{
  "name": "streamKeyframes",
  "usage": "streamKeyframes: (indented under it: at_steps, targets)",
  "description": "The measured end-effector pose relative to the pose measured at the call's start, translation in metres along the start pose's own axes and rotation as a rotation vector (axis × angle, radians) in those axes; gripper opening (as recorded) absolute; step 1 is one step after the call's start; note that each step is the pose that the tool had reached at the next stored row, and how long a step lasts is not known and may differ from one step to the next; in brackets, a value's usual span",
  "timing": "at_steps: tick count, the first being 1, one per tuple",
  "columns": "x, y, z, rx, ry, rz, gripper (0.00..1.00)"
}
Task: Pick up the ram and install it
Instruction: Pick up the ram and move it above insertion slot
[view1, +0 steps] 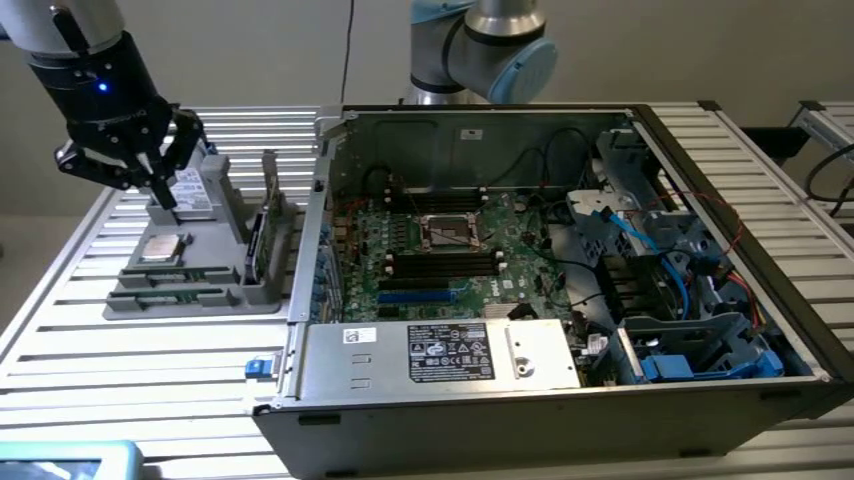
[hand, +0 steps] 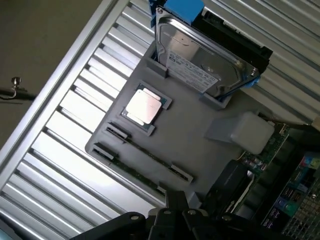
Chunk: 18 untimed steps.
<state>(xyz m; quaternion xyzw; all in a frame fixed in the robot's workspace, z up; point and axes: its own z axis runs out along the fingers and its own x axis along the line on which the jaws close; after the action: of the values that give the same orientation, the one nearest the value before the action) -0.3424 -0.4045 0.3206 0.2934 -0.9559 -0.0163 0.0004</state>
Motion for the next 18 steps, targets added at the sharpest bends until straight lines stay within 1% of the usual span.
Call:
streamKeyframes:
  at_steps: [18]
  targets:
    - [0.0000, 0.0000, 0.0004, -0.0030, 0.0101, -0.326, 0.11]
